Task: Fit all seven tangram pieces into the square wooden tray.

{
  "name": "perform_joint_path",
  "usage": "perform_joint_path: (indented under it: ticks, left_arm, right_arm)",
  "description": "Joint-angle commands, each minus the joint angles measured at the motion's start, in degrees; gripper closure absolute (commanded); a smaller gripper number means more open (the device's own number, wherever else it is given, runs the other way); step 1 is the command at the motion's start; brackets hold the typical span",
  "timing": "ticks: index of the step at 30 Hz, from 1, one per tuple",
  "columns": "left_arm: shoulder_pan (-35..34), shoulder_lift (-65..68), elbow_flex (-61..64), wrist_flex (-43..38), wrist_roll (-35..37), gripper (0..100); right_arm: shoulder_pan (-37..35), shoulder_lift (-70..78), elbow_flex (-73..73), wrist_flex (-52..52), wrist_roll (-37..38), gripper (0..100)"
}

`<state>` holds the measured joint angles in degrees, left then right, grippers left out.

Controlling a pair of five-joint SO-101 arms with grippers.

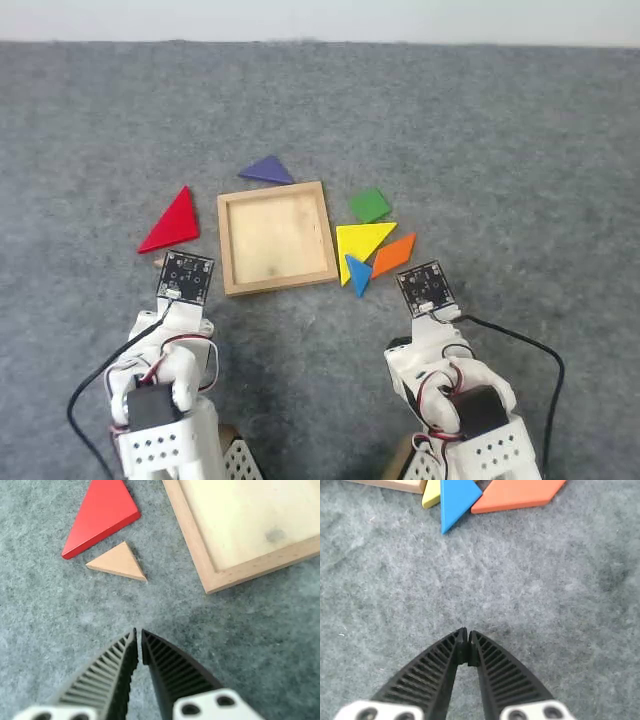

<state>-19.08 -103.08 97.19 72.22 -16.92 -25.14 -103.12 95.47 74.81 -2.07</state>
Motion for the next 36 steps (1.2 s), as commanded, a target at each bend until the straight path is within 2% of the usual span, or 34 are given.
perform_joint_path:
  ticks: [1,11,16,21,25,28,36]
  left_arm:
    - [0.00,-1.05,-0.75,0.44,0.88,99]
    - [0.00,-1.05,-0.75,0.44,0.88,99]
    - [0.00,-1.05,-0.75,0.44,0.88,99]
    - [0.00,-1.05,-0.75,0.44,0.88,99]
    - [0.00,-1.05,-0.75,0.44,0.88,99]
    - [0.00,-1.05,-0.75,0.44,0.88,99]
    - [0.00,-1.05,-0.75,0.44,0.88,99]
  right_arm:
    - [-1.19,-0.75,0.97,0.22,-0.18,99.0]
    - [-7.78,-0.75,0.97,0.22,-0.09,99.1]
    - [-7.52,-0.66,-0.35,-3.30,0.88,99.0]
    - [-7.16,-0.75,-2.11,-9.19,20.13,99.0]
    - [-6.90,-0.13,-7.38,-13.05,13.89,98.9]
    - [-6.99,2.86,-11.60,-13.41,12.75,98.9]
    - [-7.08,33.45,-26.64,-18.42,6.59,97.3]
